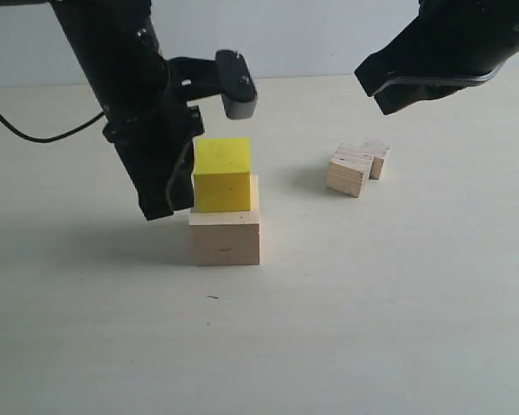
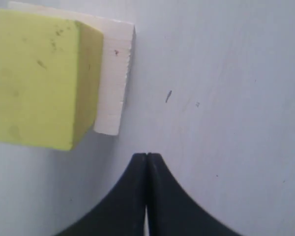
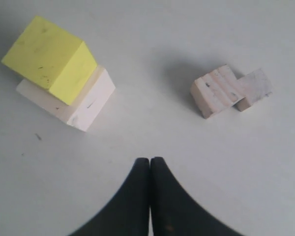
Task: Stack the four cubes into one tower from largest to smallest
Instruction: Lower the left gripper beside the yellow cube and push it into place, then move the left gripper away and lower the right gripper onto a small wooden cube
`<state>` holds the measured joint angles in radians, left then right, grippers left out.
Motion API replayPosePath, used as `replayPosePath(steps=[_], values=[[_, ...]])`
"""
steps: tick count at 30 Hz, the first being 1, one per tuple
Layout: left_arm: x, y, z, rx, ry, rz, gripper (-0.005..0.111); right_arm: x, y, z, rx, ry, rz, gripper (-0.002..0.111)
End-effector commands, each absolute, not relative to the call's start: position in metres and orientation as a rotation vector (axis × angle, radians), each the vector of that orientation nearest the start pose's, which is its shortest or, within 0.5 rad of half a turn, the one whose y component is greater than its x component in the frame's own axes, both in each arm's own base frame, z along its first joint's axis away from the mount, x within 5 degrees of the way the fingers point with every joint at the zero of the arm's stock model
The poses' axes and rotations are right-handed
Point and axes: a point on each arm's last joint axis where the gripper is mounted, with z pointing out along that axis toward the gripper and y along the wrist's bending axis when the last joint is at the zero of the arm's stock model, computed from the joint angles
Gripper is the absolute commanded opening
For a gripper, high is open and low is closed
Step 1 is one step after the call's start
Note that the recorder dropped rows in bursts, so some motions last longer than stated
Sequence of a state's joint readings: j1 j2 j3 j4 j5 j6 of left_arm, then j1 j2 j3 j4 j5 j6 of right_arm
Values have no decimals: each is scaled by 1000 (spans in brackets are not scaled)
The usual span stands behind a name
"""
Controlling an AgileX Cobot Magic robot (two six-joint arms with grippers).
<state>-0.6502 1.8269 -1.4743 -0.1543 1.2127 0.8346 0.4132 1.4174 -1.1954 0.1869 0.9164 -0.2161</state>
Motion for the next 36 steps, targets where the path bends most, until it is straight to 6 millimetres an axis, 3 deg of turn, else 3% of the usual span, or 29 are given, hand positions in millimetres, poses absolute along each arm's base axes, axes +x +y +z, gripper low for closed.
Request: replayPosePath(steps=[1, 3, 5, 6, 9, 11, 13, 15, 17, 19, 21, 25, 32, 36], values=[[272, -221, 285, 1862, 2290, -201, 0, 274, 127, 316, -731, 2450, 208, 0], [268, -219, 299, 1735, 2322, -205, 0, 286, 131, 303, -727, 2453, 202, 0], [266, -214, 305, 1619, 2391, -187, 0, 301, 137, 276, -739, 2514, 191, 0], [266, -210, 307, 1560, 2445, -144, 0, 309, 140, 257, -764, 2565, 166, 0], [268, -202, 310, 1482, 2482, -33, 0, 317, 143, 230, -787, 2640, 156, 0], [274, -191, 315, 1393, 2478, 135, 0, 322, 146, 212, -835, 2679, 145, 0], [283, -177, 319, 1252, 2471, 153, 0, 323, 146, 210, -891, 2660, 134, 3], [289, -158, 319, 1116, 2511, 61, 0, 323, 146, 214, -935, 2619, 125, 13], [296, -133, 313, 998, 2557, 38, 0, 324, 146, 216, -1016, 2569, 107, 26], [303, -106, 307, 755, 2647, 21, 0, 328, 147, 218, -1068, 2498, 74, 45], [305, -98, 305, 668, 2682, 1, 0, 331, 145, 219, -1090, 2457, 27, 50], [303, -99, 303, 588, 2716, -76, 0, 338, 144, 219, -1111, 2382, -42, 52], [299, -111, 304, 600, 2715, -268, 0, 349, 149, 198, -1115, 2362, -42, 52], [298, -113, 304, 619, 2718, -299, 0, 355, 152, 191, -1154, 2307, -58, 62]])
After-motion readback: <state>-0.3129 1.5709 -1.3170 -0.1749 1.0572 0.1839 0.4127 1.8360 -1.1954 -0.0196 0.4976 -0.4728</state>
